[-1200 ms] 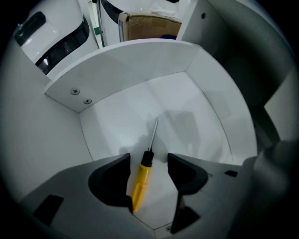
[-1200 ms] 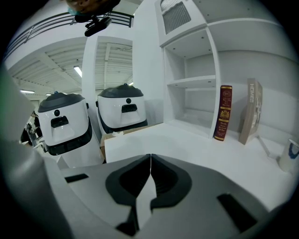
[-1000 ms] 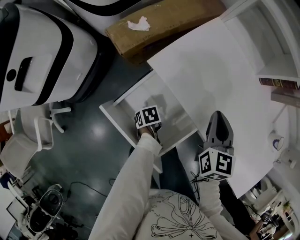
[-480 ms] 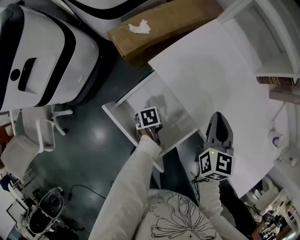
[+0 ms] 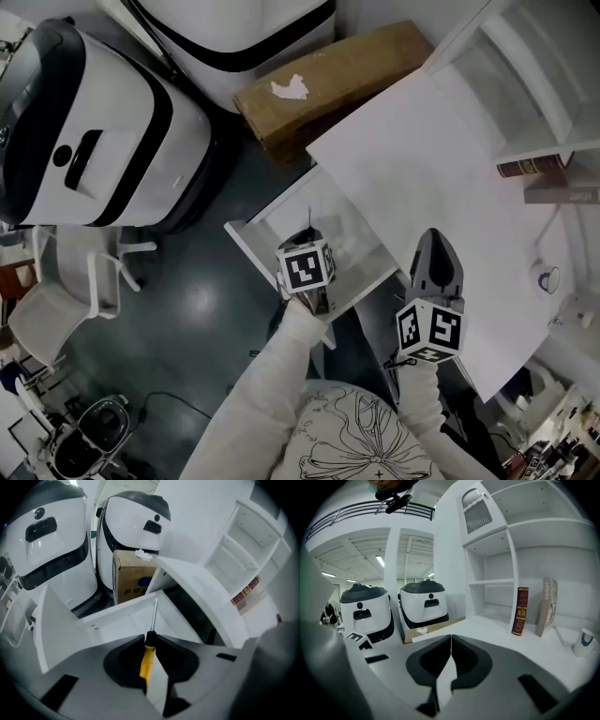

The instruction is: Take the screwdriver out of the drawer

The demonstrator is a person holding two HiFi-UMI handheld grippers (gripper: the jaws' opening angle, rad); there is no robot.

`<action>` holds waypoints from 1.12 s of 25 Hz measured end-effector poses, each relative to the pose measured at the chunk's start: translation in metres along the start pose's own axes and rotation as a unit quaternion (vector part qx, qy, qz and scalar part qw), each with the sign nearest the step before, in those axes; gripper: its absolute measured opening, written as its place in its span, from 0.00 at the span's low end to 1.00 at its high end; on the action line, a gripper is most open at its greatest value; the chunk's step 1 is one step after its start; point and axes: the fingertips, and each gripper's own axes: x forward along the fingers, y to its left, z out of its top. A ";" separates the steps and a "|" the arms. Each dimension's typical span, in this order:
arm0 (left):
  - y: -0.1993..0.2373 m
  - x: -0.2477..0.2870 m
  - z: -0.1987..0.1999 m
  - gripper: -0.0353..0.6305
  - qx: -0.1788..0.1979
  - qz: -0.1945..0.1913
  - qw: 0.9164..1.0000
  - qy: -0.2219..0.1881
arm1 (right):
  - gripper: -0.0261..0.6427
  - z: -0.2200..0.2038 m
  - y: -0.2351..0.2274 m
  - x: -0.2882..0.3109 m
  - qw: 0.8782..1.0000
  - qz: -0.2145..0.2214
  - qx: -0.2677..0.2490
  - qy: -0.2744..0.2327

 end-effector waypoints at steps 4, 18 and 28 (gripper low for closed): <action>-0.012 -0.042 0.024 0.16 0.014 -0.024 0.998 -0.052 | 0.04 0.023 0.006 -0.016 1.000 -0.005 -0.001 -0.026; -0.052 -0.199 0.098 0.16 0.096 -0.099 0.966 -0.219 | 0.04 0.097 0.039 -0.086 0.992 -0.026 -0.008 -0.122; -0.065 -0.296 0.122 0.16 0.156 -0.112 0.928 -0.320 | 0.04 0.127 0.060 -0.131 0.985 -0.037 -0.012 -0.167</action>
